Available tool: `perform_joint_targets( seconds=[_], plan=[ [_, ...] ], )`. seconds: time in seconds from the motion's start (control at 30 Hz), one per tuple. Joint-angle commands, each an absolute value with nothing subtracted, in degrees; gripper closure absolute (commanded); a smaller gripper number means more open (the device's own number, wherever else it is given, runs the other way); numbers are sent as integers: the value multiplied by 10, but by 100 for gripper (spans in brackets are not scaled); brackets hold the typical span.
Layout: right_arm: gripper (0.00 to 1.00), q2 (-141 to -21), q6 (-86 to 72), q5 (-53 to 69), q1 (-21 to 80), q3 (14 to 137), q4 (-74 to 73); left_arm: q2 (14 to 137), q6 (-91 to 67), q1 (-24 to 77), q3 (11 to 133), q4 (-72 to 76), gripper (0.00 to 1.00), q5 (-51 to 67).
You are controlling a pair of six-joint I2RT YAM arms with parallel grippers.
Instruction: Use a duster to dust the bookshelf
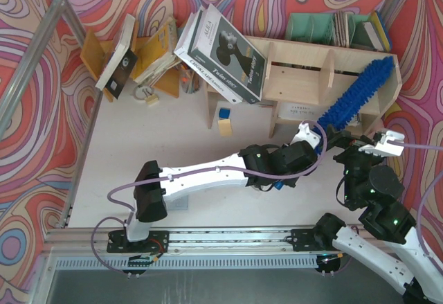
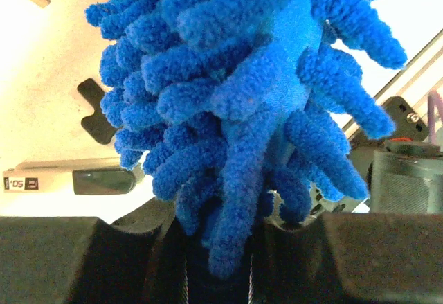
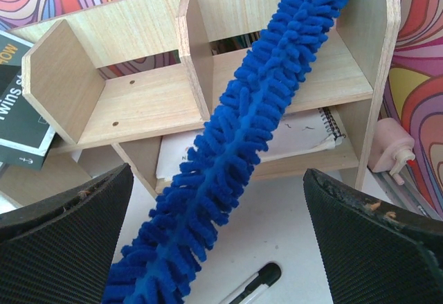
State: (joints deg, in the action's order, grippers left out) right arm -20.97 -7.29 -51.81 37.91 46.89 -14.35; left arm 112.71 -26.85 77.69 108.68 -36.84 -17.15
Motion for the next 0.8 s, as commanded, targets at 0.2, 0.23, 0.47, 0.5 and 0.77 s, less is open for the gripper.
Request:
perform_joint_targets(
  seconds=[0.2,0.23,0.47,0.5,0.77],
  plan=[
    [1,-206,-63,-519,381,464,-118,1172,-274,781,1172,-378,100,-173],
    [1,-205,-63,-519,381,464,-118,1167,-275,782,1163,-377,100,-178],
    [1,-202,-61,-520,381,463,-115,1074,-310,785,1038,-339,100,-228],
    [1,-202,-60,-520,381,464,-116,1059,-315,787,1020,-331,100,-235],
    [1,-205,-61,-519,381,463,-114,1024,-341,791,971,-336,100,-257]
  ],
)
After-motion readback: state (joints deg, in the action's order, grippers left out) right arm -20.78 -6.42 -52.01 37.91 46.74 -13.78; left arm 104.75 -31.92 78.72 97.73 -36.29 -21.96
